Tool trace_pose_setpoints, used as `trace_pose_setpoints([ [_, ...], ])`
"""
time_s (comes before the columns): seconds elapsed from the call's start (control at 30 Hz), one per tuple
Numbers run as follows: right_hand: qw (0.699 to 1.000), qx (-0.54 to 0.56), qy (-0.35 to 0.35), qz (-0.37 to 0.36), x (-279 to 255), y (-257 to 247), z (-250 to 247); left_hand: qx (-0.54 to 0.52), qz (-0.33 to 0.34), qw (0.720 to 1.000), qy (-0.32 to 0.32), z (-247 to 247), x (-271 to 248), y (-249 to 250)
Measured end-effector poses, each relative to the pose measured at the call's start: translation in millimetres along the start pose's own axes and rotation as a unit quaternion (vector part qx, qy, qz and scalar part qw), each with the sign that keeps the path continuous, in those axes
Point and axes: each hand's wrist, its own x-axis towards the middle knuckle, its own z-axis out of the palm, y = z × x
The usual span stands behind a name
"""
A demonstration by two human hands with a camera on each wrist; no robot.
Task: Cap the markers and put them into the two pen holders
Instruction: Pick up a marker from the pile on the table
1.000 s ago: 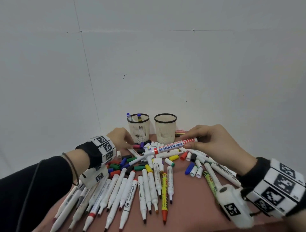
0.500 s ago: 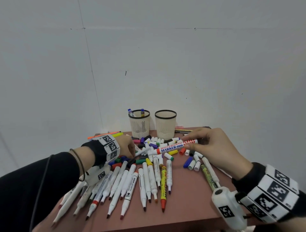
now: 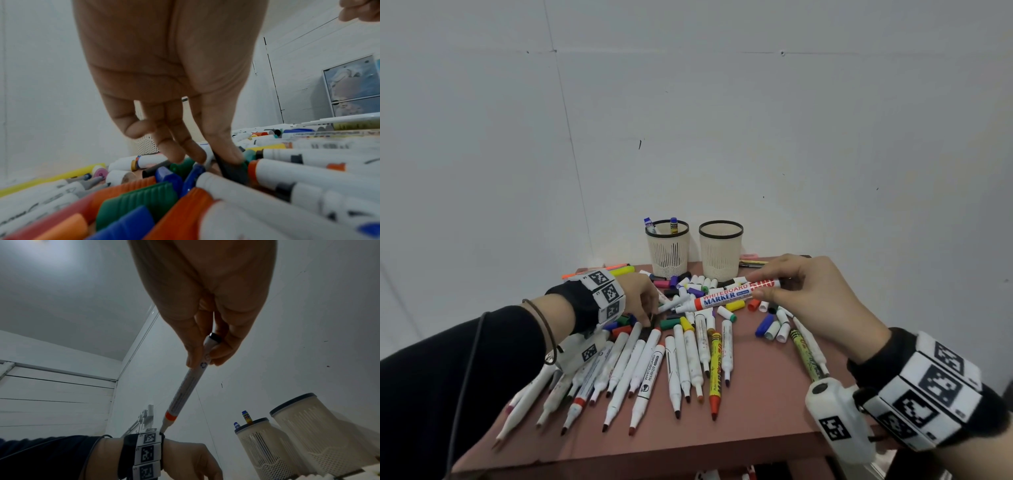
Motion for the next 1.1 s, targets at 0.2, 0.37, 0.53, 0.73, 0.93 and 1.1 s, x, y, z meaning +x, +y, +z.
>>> trace_pose_setpoints([
  [0.2, 1.0, -0.004, 0.012, 0.015, -4, 1, -2, -0.012, -0.006, 0.996, 0.093, 6, -7, -3],
  [0.37, 1.0, 0.011, 0.02, 0.014, -9, 2, 0, -0.042, -0.016, 0.993, 0.112, 8, -11, -2],
  [0.53, 1.0, 0.013, 0.023, 0.01, -13, 2, 0, -0.05, -0.021, 0.992, 0.116, 7, -16, -2],
  [0.73, 0.999, 0.015, 0.024, 0.018, -16, 4, -5, -0.066, -0.052, 0.987, 0.138, -5, -22, -21],
  [0.93, 1.0, 0.017, 0.016, 0.019, -19, 2, 1, 0.032, -0.091, 0.995, 0.036, -2, -31, -40],
  [1.1, 0.999, 0.018, 0.011, 0.024, -21, 2, 8, 0.04, -0.098, 0.994, 0.023, 1, -29, -45],
])
